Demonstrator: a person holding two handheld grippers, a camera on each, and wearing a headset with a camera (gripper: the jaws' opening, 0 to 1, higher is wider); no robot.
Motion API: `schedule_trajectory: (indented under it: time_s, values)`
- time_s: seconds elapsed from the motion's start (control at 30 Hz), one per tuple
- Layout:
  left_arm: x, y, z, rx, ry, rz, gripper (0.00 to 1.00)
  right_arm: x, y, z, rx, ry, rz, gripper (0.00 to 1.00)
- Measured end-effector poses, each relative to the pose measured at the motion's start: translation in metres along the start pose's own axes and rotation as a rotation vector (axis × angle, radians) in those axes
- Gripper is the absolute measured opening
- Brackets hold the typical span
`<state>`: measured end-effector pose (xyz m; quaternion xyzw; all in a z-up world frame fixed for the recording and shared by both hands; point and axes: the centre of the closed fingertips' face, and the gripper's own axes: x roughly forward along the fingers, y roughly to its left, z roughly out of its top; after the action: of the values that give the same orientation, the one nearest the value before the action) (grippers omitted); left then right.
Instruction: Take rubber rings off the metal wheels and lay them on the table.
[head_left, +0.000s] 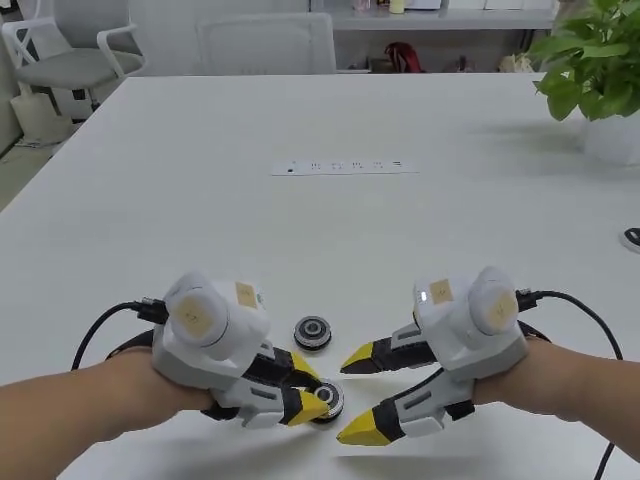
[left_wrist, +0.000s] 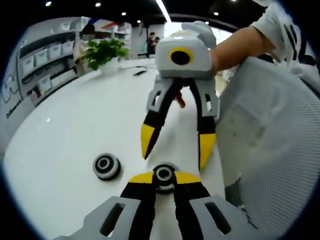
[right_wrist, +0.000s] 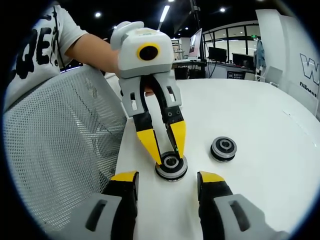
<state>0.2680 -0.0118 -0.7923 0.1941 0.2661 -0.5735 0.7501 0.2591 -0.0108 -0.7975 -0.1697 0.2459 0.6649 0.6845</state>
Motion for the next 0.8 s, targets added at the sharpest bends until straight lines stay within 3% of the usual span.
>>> schedule_trajectory:
  time_s: [0.17, 0.33, 0.8]
  values:
    - [0.0006, -0.0017, -0.0001, 0.020, -0.002, 0.005, 0.14, 0.0016, 0.0007, -0.0006, 0.009, -0.001, 0.002, 0.43]
    - [0.0000, -0.0009, -0.0003, 0.006, -0.024, 0.017, 0.14, 0.0024, -0.0008, 0.0003, 0.017, -0.008, -0.010, 0.40]
    - [0.0000, 0.0000, -0.0001, 0.003, -0.029, 0.027, 0.13, 0.0086, -0.0030, 0.0039, 0.039, -0.024, -0.034, 0.34]
